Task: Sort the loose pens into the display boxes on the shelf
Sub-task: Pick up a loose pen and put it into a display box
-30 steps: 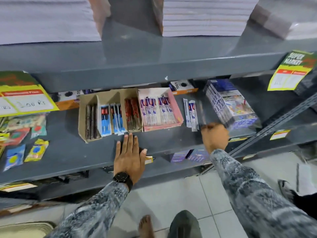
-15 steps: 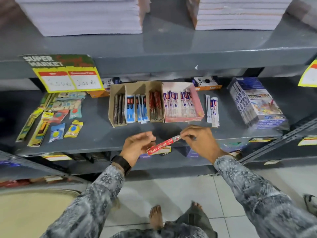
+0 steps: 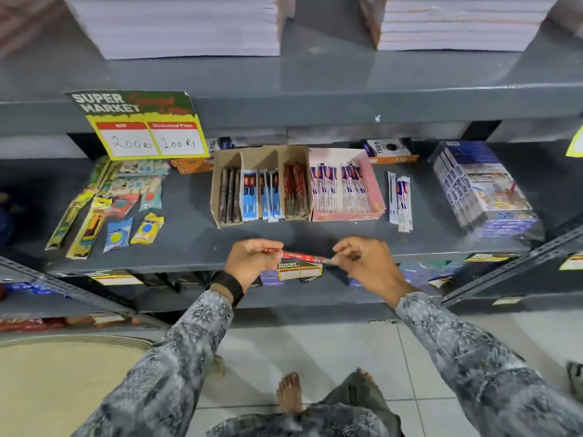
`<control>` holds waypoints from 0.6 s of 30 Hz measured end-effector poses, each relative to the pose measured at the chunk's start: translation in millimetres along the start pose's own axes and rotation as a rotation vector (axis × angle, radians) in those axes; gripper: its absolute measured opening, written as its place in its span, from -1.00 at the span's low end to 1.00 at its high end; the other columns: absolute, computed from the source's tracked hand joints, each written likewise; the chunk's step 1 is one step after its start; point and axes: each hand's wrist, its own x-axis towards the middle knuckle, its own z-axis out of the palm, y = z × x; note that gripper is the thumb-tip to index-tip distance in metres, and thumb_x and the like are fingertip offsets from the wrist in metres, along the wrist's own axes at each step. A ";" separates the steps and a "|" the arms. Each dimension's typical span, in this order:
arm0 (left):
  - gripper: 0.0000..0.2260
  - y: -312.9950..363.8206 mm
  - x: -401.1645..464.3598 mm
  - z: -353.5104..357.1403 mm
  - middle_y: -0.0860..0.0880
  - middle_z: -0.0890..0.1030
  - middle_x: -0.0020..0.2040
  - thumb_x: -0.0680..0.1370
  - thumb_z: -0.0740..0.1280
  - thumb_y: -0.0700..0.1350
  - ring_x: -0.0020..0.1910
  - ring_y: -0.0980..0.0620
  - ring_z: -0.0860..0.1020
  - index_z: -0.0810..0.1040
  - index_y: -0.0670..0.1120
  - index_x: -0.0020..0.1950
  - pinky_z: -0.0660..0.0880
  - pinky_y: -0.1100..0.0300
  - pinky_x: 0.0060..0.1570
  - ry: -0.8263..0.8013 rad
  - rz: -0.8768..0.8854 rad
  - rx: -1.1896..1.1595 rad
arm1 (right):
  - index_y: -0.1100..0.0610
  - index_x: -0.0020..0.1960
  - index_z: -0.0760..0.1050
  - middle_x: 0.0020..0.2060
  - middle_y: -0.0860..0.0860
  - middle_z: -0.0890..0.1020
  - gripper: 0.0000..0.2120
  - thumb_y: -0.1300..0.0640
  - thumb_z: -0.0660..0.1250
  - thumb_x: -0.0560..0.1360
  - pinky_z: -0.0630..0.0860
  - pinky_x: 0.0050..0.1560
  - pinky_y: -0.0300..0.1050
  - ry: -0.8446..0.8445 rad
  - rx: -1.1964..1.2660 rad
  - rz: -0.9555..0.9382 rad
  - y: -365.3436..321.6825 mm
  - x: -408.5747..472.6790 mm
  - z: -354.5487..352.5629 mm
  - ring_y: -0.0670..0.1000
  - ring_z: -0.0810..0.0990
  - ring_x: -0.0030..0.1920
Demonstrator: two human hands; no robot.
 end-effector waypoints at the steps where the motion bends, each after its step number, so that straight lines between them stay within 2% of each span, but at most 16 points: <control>1: -0.79 2.0 2.0 0.0 -0.12 0.73 -0.13 0.45 0.48 -0.35 -0.18 -0.06 0.67 0.70 -0.08 -0.02 0.65 0.17 -0.15 0.010 0.002 -0.009 | 0.06 -0.06 0.71 -0.25 -0.09 0.75 -0.88 0.20 0.56 0.43 0.59 -0.17 -0.26 -0.030 -0.017 0.018 -1.5 -1.0 3.8 -0.26 0.64 -0.31; 6: -0.72 9.8 10.8 0.9 -0.14 0.71 -0.12 0.44 0.44 -0.40 -0.15 -0.06 0.67 0.68 -0.09 0.05 0.64 0.13 -0.09 0.071 -0.002 -0.058 | 0.02 -0.11 0.75 -0.26 -0.12 0.76 -0.92 0.15 0.53 0.40 0.63 -0.08 -0.24 -0.055 -0.117 0.045 -11.5 -14.8 27.3 -0.22 0.69 -0.26; 9: -0.68 11.8 16.6 -0.4 -0.20 0.71 -0.10 0.43 0.45 -0.37 -0.15 -0.09 0.66 0.66 -0.16 0.16 0.64 0.04 -0.02 0.081 -0.029 -0.083 | 0.02 -0.13 0.75 -0.28 -0.12 0.76 -0.93 0.16 0.51 0.41 0.61 -0.08 -0.26 0.029 -0.175 0.047 -17.8 -19.7 36.6 -0.16 0.70 -0.26; 11: -0.62 6.9 20.2 2.4 -0.18 0.71 -0.05 0.46 0.47 -0.29 -0.12 -0.07 0.67 0.60 -0.08 0.26 0.63 0.02 0.01 0.134 -0.015 -0.059 | 0.02 -0.17 0.75 -0.30 -0.10 0.76 -0.89 0.20 0.48 0.42 0.61 -0.12 -0.21 0.097 -0.128 0.122 -20.2 -21.3 41.0 -0.12 0.70 -0.28; 12: -0.61 3.5 20.6 3.9 -0.14 0.72 -0.05 0.50 0.46 -0.21 -0.11 -0.05 0.67 0.57 -0.02 0.31 0.62 0.03 0.02 0.206 0.047 0.083 | 0.01 -0.20 0.75 -0.32 -0.09 0.75 -0.87 0.22 0.48 0.42 0.62 -0.15 -0.18 0.128 -0.041 0.198 -21.8 -21.8 43.3 -0.12 0.68 -0.31; 13: -0.63 0.5 19.6 4.0 -0.09 0.73 -0.05 0.54 0.41 -0.13 -0.10 -0.04 0.67 0.54 0.04 0.35 0.60 0.04 0.03 0.287 0.139 0.330 | -0.03 -0.24 0.74 -0.35 -0.09 0.74 -0.84 0.22 0.48 0.41 0.62 -0.19 -0.13 0.166 0.082 0.288 -24.4 -21.2 46.6 -0.12 0.65 -0.36; 15: -0.65 -10.0 14.2 3.4 -0.10 0.72 0.01 0.62 0.24 -0.06 -0.04 -0.11 0.66 0.46 0.07 0.42 0.59 -0.01 0.05 0.322 0.312 0.828 | -0.08 -0.35 0.71 -0.43 -0.08 0.70 -0.77 0.22 0.50 0.38 0.61 -0.31 -0.05 0.258 0.328 0.463 -31.2 -16.3 54.9 -0.06 0.57 -0.43; 16: -0.62 -17.7 12.9 2.7 -0.14 0.67 0.14 0.64 0.14 -0.05 0.10 -0.15 0.62 0.41 0.04 0.46 0.55 -0.06 0.15 0.252 0.355 0.979 | -0.05 -0.37 0.71 -0.45 -0.05 0.68 -0.77 0.23 0.49 0.38 0.57 -0.39 -0.08 0.306 0.424 0.535 -34.7 -10.1 59.8 -0.02 0.54 -0.45; 18: -0.51 -36.3 12.4 1.3 -0.15 0.41 0.49 0.64 -0.06 0.01 0.49 -0.15 0.32 0.29 -0.07 0.54 0.22 -0.13 0.48 0.106 0.391 1.181 | 0.04 -0.29 0.72 -0.42 0.04 0.67 -0.86 0.23 0.49 0.39 0.49 -0.47 -0.18 0.356 0.524 0.608 -43.7 5.2 67.7 0.01 0.53 -0.47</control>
